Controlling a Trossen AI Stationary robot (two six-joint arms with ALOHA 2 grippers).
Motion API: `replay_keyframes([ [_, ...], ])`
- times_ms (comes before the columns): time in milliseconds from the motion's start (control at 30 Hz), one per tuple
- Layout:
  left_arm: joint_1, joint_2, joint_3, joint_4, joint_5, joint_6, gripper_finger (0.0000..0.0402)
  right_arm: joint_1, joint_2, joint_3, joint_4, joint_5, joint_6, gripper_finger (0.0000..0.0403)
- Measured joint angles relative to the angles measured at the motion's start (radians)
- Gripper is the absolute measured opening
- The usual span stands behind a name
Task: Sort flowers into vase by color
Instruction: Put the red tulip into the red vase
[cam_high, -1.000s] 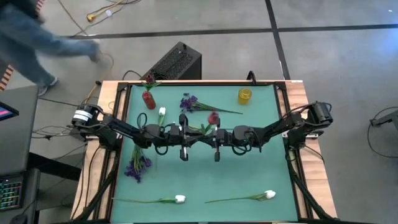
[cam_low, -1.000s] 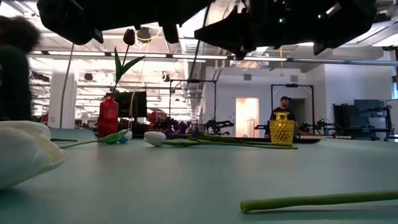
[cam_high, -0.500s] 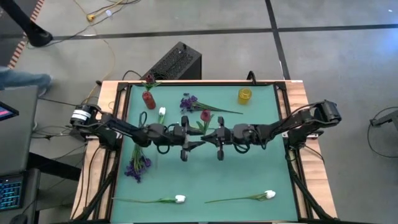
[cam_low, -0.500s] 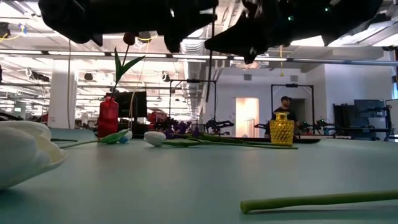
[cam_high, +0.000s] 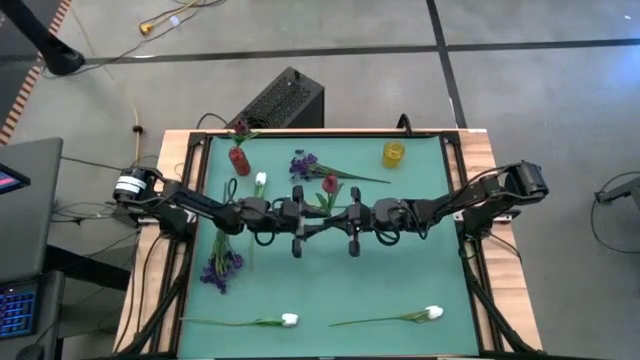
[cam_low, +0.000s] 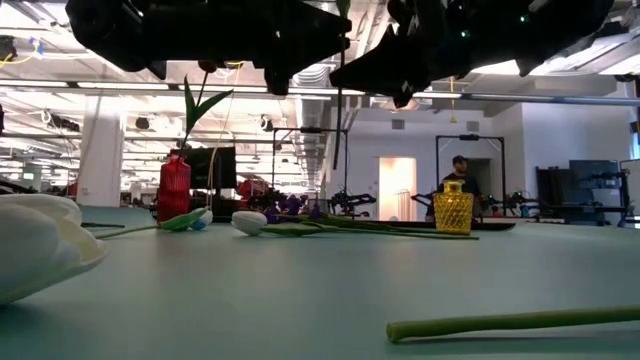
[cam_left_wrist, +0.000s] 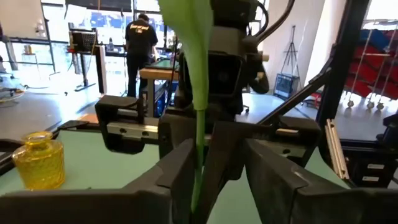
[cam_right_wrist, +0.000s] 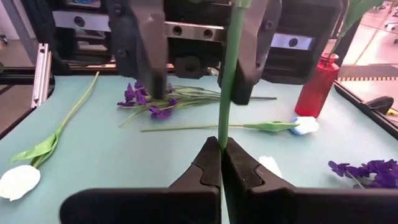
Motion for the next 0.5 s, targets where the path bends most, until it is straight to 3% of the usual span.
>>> replay_keyframes([
  [333,0.001,0.000,0.000,-0.016,-0.004,-0.005,0.0010,0.010,0.000,0.000,-0.019,-0.003,0.001,0.0026],
  [500,0.001,0.000,0.000,-0.017,-0.003,-0.005,0.0002,0.017,0.000,0.000,-0.019,-0.004,0.004,0.0057],
])
